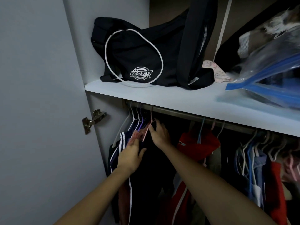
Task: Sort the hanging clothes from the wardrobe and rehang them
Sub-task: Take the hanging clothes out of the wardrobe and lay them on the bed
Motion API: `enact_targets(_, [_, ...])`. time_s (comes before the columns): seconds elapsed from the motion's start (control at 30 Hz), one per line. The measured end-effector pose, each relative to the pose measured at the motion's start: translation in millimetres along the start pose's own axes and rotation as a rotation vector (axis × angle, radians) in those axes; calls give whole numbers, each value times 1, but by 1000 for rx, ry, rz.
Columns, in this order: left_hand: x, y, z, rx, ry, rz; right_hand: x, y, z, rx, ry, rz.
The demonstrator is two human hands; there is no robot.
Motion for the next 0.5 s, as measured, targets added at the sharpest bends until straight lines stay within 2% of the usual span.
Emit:
enact_targets(0.13, [0,6,6,-34,-15,-10,-2,13,4,35,3,-32])
enact_targets(0.37, [-3,9,4,-97,16,-73,-4,18,19,38,256,18])
enact_targets(0.5, [-1,5,-1,-162,29,-47,-1,11,18,12,283,-23])
Point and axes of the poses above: each hand's wrist, its own y-axis towards the middle knuckle, its own z-axis out of the palm, x = y × z, the point moved 1 cm from there along y, towards the middle knuckle, and after that the axes turned 4 degrees about -x, right-handed, at the moved point
